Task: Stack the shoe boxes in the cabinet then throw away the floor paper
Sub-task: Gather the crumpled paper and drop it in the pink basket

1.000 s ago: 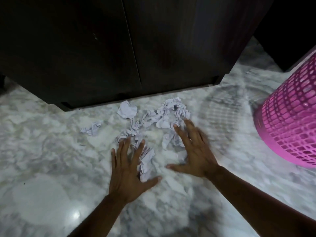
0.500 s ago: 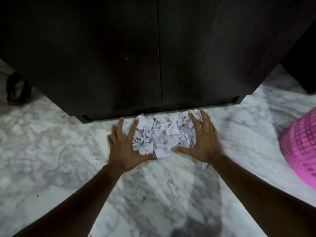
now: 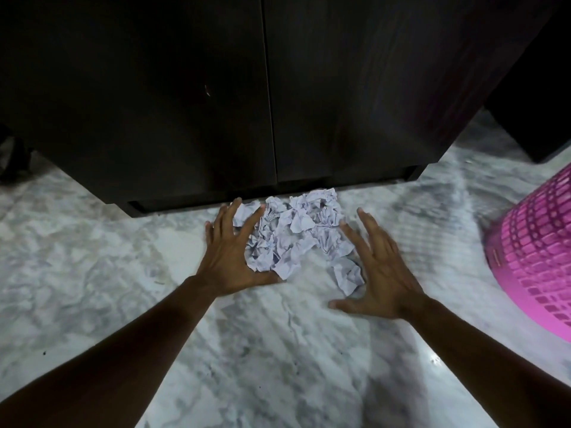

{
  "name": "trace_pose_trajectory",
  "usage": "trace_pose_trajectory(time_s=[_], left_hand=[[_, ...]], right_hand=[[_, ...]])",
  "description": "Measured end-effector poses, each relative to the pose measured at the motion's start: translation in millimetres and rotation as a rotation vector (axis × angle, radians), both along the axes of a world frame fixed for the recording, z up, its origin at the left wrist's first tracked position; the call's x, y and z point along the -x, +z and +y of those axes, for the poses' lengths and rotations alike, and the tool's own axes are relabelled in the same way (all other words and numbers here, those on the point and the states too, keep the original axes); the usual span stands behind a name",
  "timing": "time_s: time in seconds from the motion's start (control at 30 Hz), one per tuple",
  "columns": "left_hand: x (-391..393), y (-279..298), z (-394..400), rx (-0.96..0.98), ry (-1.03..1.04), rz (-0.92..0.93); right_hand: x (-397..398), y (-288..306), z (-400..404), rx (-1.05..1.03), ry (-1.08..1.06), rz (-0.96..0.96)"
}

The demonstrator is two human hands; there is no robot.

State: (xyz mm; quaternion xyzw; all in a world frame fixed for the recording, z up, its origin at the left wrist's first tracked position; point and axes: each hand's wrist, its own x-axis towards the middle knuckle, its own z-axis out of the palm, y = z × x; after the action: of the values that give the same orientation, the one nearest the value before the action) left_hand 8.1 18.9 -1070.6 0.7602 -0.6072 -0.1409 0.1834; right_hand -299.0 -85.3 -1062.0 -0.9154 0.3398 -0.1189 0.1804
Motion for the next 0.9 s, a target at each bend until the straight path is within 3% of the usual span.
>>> trace_pose_trajectory(time_s=[0.3, 0.63, 0.9], left_hand=[[1.0, -2.4, -10.1, 0.003, -0.04, 0.078], [19.3, -6.4, -33.5, 0.1, -0.016, 0.199], [45.1, -19.9, -55.7, 0.2, 0.057, 0.31]], right_hand=[[-51.1, -14.4, -30.6, -0.025, -0.087, -0.004], [-94.9, -18.9, -47.6, -0.164, 0.023, 0.01], [-126.6, -31.8, -30.6, -0.183, 0.017, -0.267]])
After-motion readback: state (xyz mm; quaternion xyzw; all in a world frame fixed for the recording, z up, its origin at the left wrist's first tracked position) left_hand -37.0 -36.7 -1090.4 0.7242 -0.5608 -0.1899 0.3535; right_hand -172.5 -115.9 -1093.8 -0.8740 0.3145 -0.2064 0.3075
